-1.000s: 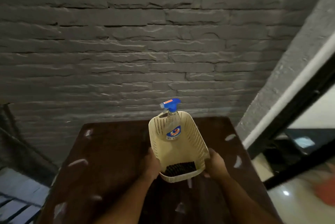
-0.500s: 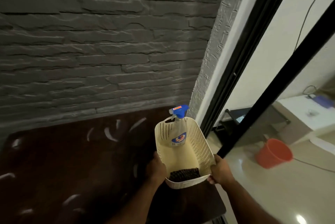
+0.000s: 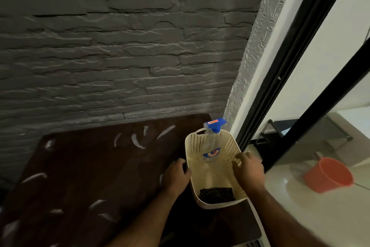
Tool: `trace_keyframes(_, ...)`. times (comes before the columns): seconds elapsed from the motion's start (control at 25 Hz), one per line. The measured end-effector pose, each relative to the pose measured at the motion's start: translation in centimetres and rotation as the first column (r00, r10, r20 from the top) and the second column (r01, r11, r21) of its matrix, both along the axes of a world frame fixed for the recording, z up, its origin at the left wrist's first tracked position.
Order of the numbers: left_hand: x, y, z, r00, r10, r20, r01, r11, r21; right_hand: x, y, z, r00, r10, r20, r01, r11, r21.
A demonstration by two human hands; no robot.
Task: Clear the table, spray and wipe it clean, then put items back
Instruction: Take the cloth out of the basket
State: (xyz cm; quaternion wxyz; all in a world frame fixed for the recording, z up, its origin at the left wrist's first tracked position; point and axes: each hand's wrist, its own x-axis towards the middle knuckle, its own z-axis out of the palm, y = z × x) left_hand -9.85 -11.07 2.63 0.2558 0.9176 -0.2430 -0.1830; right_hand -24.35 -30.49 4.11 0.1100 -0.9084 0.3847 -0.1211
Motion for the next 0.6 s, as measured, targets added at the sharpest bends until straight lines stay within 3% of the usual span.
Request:
trace_keyframes(0.04,0.4,0.1,0.3,0.999,-0.014,0.040,0.015,0.999,-0.033,1.2,0.2,0.1,0.998,0.067,-0.019,-0.066,0.995,0.074)
trace_keyframes(0.12,0.9,0.2,1.0,0.994,-0.037,0.103,0.045,0.996,-0.080,3.0,0.8,-0.5,0.954,0.215,-0.207,-0.142,0.937,0.319)
trace_keyframes(0.2,1.0,0.4,1.5,0.989,-0.049,0.138,0.064,0.992,-0.107,4.2,1.4,-2.2,0.813,0.399,-0.424,-0.153,0.849,0.505)
trace_keyframes(0.4,1.0,0.7,2.1,0.989,-0.072,0.126,0.090,0.986,-0.143,5.9,2.2,-5.7,0.503,0.617,-0.605,-0.186,0.761,0.622)
trace_keyframes(0.6,1.2,1.0,2.2,0.997,-0.025,0.074,0.039,0.982,-0.184,6.2,2.7,-5.6,0.595,0.534,-0.601,-0.289,0.839,0.461)
